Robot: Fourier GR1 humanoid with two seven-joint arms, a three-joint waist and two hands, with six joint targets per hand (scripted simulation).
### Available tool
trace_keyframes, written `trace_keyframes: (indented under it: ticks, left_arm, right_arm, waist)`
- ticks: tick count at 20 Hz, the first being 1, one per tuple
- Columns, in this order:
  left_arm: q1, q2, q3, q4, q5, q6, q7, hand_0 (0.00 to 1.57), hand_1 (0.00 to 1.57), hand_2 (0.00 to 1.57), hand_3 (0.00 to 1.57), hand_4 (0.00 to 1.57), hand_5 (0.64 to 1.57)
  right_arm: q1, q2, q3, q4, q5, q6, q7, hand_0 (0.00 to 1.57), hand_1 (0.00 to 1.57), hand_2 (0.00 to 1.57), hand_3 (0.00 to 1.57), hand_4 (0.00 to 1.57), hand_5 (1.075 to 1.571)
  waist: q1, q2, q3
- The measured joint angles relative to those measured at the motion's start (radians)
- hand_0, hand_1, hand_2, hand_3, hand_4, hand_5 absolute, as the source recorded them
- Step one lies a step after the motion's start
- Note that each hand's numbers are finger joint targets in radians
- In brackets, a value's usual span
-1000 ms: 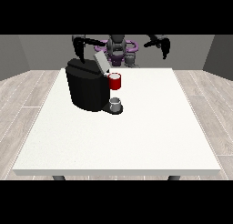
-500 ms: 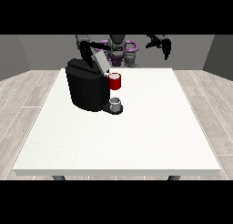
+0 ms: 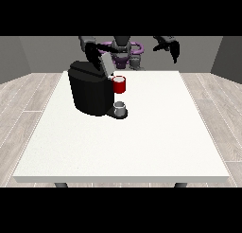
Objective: Insert the coffee pod into the coffee machine and close the lid
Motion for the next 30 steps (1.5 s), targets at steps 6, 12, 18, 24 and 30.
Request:
trace_keyframes:
  ticks: [6,12,18,24,30]
  left_arm:
    - [0.011,0.004,-0.015,-0.004,-0.007,0.0,-0.008,0.0,0.0,0.0,0.0,0.36,1.571]
    - [-0.005,-0.003,-0.034,-0.01,-0.011,0.0,-0.005,0.0,0.0,0.0,0.0,0.36,1.571]
    - [-0.038,-0.005,-0.045,0.005,-0.023,0.006,-0.005,0.0,0.0,0.0,0.0,0.34,1.571]
    - [-0.078,-0.022,-0.071,0.004,-0.025,0.0,-0.016,0.0,0.0,0.0,0.0,0.38,1.571]
    - [-0.114,-0.019,-0.087,0.0,-0.024,-0.019,-0.028,0.0,0.0,0.0,0.0,0.4,1.571]
  right_arm:
    - [-0.064,-0.026,0.016,0.005,0.039,-0.011,0.05,0.0,0.0,0.0,0.0,0.11,1.571]
    - [-0.107,-0.034,0.029,0.005,0.074,-0.031,0.101,0.0,0.0,0.0,0.0,0.0,1.571]
    - [-0.137,-0.055,0.057,-0.016,0.147,-0.069,0.164,0.0,0.0,0.0,0.0,0.2,1.571]
    - [-0.187,-0.113,0.052,-0.038,0.208,-0.088,0.242,0.0,0.0,0.0,0.0,0.16,1.571]
    - [-0.209,-0.176,0.026,-0.068,0.241,-0.072,0.315,0.0,0.0,0.0,0.0,0.0,1.571]
  waist:
    - [0.017,0.032,0.0044]
    - [0.028,0.054,0.0093]
    - [0.048,0.081,0.0158]
    - [0.105,0.129,0.0229]
    - [0.168,0.17,0.0326]
